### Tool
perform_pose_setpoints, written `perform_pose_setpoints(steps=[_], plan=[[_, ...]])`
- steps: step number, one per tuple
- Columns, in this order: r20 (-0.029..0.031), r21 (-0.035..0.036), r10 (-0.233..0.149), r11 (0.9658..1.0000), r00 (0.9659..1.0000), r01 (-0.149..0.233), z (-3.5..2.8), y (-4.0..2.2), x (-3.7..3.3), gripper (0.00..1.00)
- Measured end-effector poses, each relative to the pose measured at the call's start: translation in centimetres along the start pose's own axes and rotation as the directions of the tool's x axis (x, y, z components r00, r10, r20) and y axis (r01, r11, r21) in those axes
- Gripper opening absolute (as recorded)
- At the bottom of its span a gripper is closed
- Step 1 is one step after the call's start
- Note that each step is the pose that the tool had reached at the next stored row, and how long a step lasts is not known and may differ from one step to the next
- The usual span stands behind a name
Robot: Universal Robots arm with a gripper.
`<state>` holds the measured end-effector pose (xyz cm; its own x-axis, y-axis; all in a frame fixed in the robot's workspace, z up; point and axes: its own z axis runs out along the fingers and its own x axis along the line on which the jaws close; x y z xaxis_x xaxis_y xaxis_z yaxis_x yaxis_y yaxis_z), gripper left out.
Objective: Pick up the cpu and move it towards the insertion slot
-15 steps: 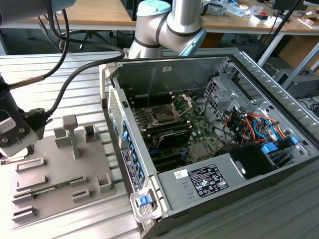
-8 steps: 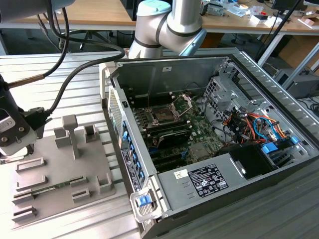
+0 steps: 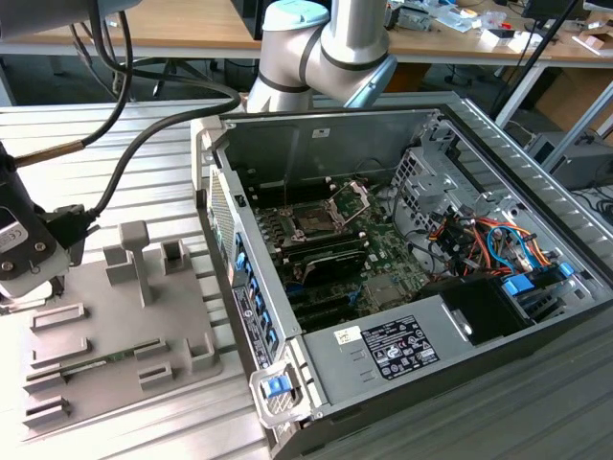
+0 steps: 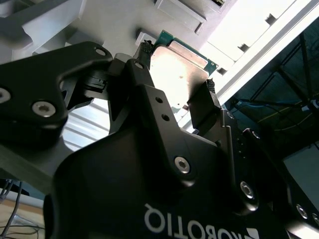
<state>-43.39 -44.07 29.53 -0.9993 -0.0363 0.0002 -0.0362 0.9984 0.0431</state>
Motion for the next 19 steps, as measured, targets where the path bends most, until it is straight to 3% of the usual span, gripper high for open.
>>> perform_pose_setpoints(steps=[19], plan=[[0.0001,0.0000,0.000,1.0000,1.0000,0.000,-0.59,0.02,0.00,0.55]])
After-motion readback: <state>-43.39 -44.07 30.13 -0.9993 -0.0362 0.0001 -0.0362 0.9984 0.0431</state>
